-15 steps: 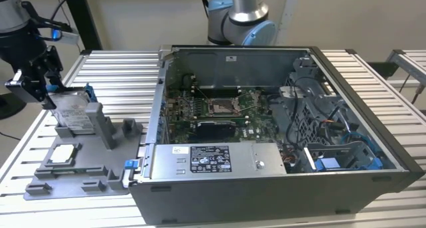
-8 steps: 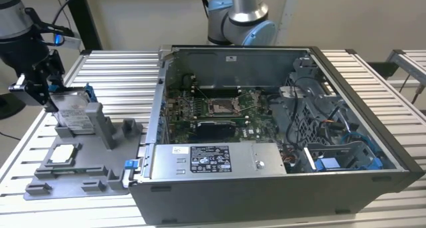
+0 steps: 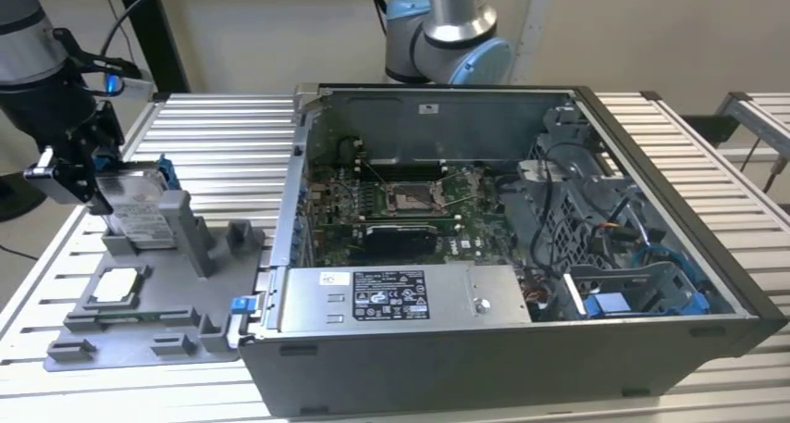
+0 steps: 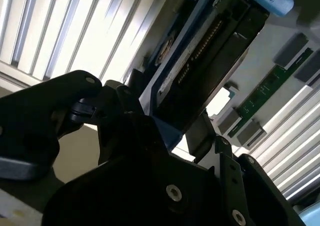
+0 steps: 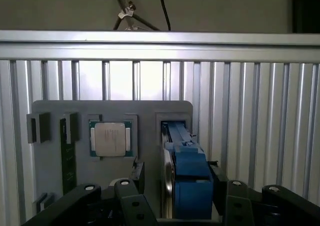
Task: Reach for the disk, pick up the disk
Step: 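Pick up the disk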
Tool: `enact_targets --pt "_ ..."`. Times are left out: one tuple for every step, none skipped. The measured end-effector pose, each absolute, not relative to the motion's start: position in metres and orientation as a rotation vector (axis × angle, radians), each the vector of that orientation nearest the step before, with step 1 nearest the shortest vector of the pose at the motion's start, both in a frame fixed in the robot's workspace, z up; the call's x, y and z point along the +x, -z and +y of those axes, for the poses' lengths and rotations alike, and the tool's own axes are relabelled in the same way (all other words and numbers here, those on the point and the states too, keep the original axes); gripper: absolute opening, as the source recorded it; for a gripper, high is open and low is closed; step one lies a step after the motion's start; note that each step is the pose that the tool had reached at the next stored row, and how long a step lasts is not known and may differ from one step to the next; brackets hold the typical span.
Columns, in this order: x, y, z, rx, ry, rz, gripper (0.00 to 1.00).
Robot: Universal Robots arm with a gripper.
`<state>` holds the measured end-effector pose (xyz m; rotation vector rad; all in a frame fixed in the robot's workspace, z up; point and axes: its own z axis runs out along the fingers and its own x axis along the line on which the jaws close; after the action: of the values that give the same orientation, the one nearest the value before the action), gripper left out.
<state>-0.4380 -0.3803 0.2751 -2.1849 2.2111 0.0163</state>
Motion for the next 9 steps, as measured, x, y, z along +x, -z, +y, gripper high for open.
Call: enact_targets --pt "-0.4380 -0.2737 -0.3803 -2.184 -0.017 2.211 1.00" --pt "-0.4381 -0.2723 -0.3803 -2.183 -0.017 2.211 1.00" --pt "-0.4381 -0.2710 -0.3802 -2.183 -0.018 2.211 1.00" --pt "-0.4381 -0.2697 -0.3802 -2.182 -0.018 2.211 1.00" --pt "-0.4381 -0.2686 -0.3802 -2.181 -0.019 2.211 1.00" --pt "-0.4381 -0.2675 -0.3802 -2.181 -0.019 2.211 1.00" --pt "-0.4382 -0.2666 -0.3802 -2.181 -0.019 2.211 1.00" --pt "-0.4381 -0.2658 -0.3802 -2.180 -0.020 2.211 1.00" --pt "-0.4381 -0.2653 -0.3802 -2.180 -0.020 2.211 1.00"
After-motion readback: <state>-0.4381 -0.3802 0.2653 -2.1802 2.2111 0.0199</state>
